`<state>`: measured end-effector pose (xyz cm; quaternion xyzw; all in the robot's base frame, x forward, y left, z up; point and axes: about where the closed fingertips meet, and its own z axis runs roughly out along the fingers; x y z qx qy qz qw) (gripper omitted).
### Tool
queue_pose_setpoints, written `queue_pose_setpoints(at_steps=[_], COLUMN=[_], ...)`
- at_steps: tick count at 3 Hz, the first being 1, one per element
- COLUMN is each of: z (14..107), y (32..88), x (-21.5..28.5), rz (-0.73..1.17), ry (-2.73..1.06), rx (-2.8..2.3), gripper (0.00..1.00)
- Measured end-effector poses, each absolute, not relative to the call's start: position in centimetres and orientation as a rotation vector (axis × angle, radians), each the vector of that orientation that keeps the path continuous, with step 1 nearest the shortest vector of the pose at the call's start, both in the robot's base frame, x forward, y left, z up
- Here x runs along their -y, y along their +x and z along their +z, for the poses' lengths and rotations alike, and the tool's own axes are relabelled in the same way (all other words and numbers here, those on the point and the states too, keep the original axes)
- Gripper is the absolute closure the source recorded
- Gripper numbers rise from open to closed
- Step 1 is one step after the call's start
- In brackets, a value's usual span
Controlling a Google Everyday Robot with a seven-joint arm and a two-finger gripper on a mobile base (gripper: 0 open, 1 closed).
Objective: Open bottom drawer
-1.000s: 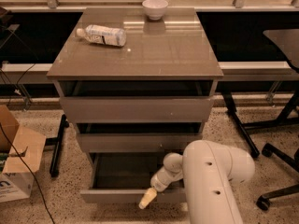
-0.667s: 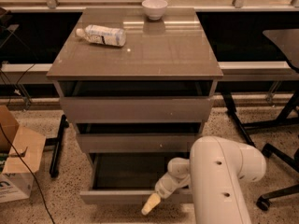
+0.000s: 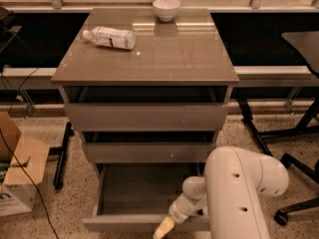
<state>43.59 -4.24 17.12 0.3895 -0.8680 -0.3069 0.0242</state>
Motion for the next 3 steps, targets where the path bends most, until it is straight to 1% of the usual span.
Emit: queue_pose_setpoints(at_steps=[1,2,3], z=[17.3,16.5,16.5], y=[43.9,41.1,41.2], x=[4.0,5.3,5.1], rz=[-0.950,-0.945,-0.945], ry=[1.205,1.081,1.081], rx=[2.686,2.679,2.679], gripper=[0.00,0.00,0.00])
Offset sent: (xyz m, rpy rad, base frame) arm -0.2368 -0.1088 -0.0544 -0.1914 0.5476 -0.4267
